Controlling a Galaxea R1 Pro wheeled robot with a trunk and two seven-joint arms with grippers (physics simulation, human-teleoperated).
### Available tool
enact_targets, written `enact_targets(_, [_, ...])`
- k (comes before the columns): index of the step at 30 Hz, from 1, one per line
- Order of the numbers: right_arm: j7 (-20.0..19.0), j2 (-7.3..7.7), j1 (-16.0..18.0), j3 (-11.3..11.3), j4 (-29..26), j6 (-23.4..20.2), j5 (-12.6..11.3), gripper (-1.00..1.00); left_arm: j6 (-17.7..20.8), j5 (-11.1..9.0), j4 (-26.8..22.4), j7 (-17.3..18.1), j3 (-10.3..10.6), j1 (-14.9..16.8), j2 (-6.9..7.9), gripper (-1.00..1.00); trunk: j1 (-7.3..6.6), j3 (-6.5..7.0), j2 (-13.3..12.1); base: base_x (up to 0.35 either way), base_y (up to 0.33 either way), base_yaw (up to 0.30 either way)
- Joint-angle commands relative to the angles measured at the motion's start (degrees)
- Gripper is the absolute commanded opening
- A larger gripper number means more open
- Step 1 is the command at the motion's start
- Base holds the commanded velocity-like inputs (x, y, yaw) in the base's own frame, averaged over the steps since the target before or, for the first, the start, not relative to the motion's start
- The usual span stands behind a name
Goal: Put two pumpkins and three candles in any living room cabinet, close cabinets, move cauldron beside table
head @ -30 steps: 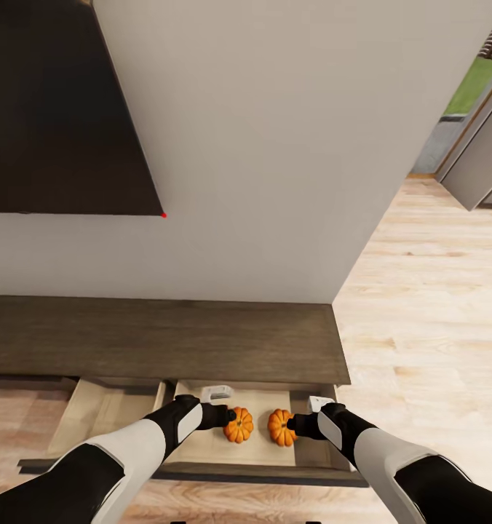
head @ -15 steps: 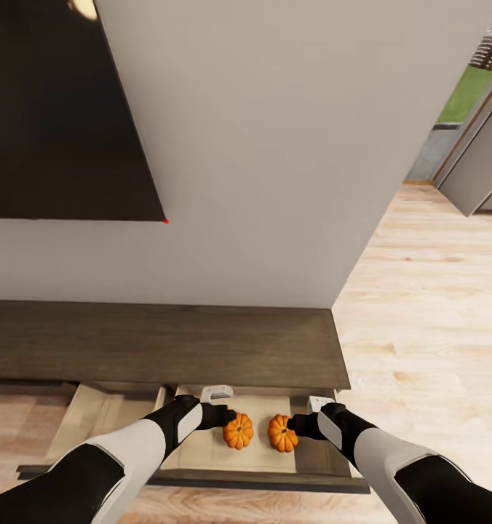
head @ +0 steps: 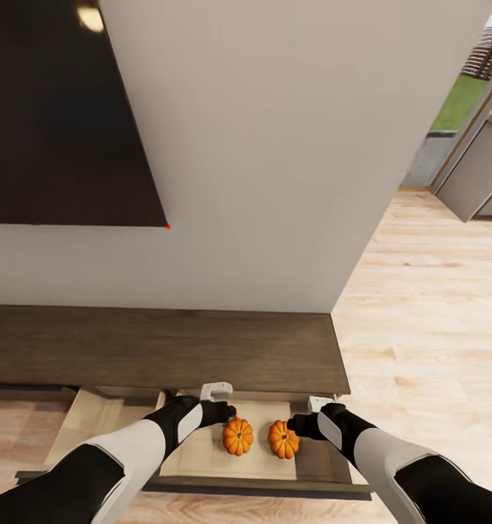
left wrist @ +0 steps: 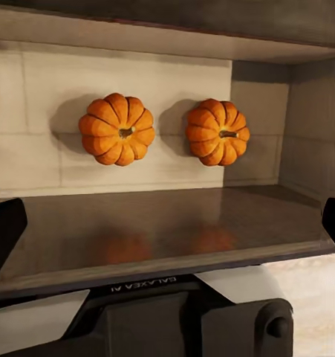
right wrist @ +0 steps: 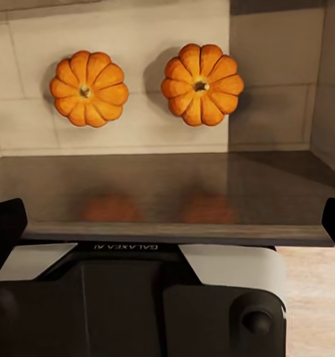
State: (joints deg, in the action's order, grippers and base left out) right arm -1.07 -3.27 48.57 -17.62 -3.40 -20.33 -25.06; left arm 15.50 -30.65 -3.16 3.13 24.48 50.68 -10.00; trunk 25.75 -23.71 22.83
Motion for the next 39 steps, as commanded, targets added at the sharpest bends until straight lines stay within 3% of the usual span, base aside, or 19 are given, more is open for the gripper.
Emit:
enact_targets(1, [-0.1, -0.01, 0.0, -0.5, 0.0, -0.2, -0.4, 1.00, -1.2, -0.5, 0.0, 0.1, 0.5, 0.0, 0.08, 1.00, 0.03, 0.01, 0.1, 0.000, 0.000, 0.000])
enact_targets(8, [-0.1, -0.07, -0.3, -0.5, 0.0, -0.2, -0.3, 1.00, -3.8, -0.6, 0.7, 0.0, 0.4, 0.0, 1.39, 1.00, 0.03, 0.68, 0.1, 0.000, 0.000, 0.000])
enact_targets(31, [-0.1, -0.07, -4.4, -0.6, 0.0, -0.2, -0.3, 1.00, -5.5, -0.8, 0.8, 0.0, 0.3, -0.1, 2.21, 1.00, 0.03, 2.88, 0.1, 0.000, 0.000, 0.000])
enact_targets(36, [-0.1, -0.07, -5.8, -0.5, 0.0, -0.2, -0.3, 1.00, -7.0, -1.1, 1.7, 0.1, 0.2, -0.1, 3.16, 1.00, 0.03, 3.36, 0.1, 0.000, 0.000, 0.000])
enact_targets(39, [-0.1, -0.05, -6.3, -0.5, 0.0, -0.2, -0.3, 1.00, -7.4, -2.5, 3.1, 0.2, 0.2, -0.1, 4.09, 1.00, 0.03, 3.64, 0.1, 0.000, 0.000, 0.000])
